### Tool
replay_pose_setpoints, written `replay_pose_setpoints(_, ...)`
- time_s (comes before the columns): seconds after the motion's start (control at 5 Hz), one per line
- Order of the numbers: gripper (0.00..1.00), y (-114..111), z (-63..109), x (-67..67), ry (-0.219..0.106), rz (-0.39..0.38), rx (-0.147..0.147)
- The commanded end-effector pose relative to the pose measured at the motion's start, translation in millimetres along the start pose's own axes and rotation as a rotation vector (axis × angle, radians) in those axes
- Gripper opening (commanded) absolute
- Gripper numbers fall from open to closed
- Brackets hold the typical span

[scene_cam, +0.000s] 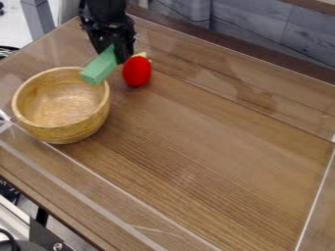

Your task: Put the green stick in the brown bowl

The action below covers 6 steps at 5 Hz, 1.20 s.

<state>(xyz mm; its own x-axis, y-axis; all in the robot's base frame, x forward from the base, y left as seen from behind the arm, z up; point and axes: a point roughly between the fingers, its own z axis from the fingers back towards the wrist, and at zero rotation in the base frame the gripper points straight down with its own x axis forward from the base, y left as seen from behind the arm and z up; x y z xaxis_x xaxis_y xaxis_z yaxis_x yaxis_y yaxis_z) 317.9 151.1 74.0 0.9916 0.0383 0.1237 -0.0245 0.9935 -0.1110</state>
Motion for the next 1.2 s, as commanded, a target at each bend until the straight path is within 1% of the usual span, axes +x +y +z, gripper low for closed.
replay_pose_setpoints(0.0, 0.00, -1.8, 17.5, 6.3, -0.079, 0.053, 0.037)
replay_pose_setpoints(0.4, 0.00, -10.1, 11.6, -13.3, -0.075, 0.046, 0.028)
replay_pose_setpoints(0.8, 0.00, -16.6, 17.4, -6.6, -0.065, -0.015, 0.012)
replay_pose_setpoints(1.0, 0.00, -19.3, 26.1, -1.8, -0.067, 0.018, 0.013)
